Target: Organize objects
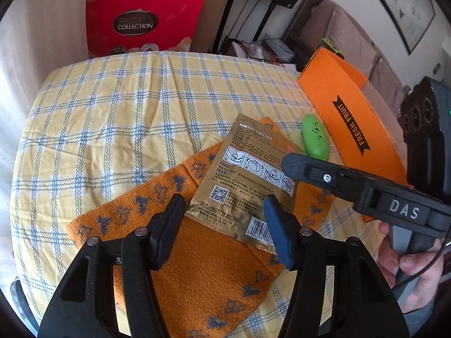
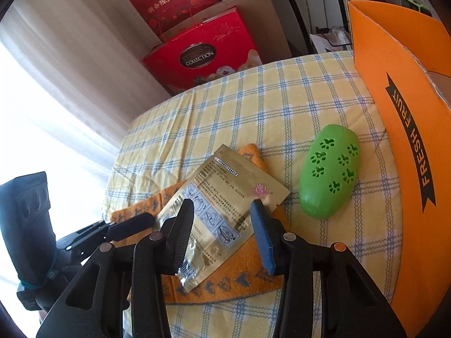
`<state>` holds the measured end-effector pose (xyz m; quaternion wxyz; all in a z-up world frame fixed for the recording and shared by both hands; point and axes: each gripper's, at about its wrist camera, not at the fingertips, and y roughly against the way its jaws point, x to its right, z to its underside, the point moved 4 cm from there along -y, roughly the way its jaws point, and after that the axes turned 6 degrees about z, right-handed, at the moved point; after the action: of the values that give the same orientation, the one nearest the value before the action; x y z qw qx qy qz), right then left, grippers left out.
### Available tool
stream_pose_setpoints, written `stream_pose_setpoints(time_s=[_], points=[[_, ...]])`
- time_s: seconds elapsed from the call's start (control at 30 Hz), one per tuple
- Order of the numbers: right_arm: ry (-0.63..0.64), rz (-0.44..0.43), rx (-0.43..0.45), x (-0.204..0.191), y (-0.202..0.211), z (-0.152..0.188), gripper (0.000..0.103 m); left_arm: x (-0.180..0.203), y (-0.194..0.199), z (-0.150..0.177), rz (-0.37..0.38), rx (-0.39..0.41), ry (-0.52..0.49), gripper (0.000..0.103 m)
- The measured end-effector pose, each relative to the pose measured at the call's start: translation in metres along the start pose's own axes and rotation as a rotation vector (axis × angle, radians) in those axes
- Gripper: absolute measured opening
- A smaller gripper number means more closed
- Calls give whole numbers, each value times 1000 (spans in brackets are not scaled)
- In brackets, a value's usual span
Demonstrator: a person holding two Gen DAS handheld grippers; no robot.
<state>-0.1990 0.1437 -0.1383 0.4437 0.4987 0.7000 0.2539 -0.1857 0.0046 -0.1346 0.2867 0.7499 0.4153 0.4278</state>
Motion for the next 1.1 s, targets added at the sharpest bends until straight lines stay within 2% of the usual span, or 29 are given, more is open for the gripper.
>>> stream_pose_setpoints(time_s=[0.2, 0.4, 0.47, 0.67, 0.77, 0.8, 0.9, 0.93, 1.0, 1.03, 1.1], points=[[-12, 35, -44, 9, 7, 15, 43, -4, -1, -9, -5, 6, 3, 55], [-48, 5, -46, 11, -1, 11, 44, 11, -12, -7, -20, -25, -85, 55], [-64, -25, -48, 9, -4, 9, 44, 13, -13, -7, -11, -30, -94, 58], [-110, -117, -48, 5, -8, 5, 44, 13, -13, -7, 7, -32, -112, 58], [-127, -216, -65, -3, -7, 6, 39, 13, -12, -6, 36, -33, -103, 58], [-126, -219, -79, -6, -10, 7, 34, 14, -12, -6, 36, -33, -101, 58], [-113, -166, -74, -8, -10, 8, 27, 15, -12, -5, 20, -37, -111, 58], [-104, -129, -62, -8, -6, 8, 27, 14, -12, -5, 24, -36, -104, 58], [-70, -39, -32, -4, 2, 7, 37, 11, -11, -6, 43, -35, -87, 58], [-63, 5, -22, 1, 6, 6, 37, 10, -10, -7, 55, -35, -77, 58], [-73, 28, -27, 11, 6, 6, 37, 9, -9, -7, 75, -35, -62, 58]])
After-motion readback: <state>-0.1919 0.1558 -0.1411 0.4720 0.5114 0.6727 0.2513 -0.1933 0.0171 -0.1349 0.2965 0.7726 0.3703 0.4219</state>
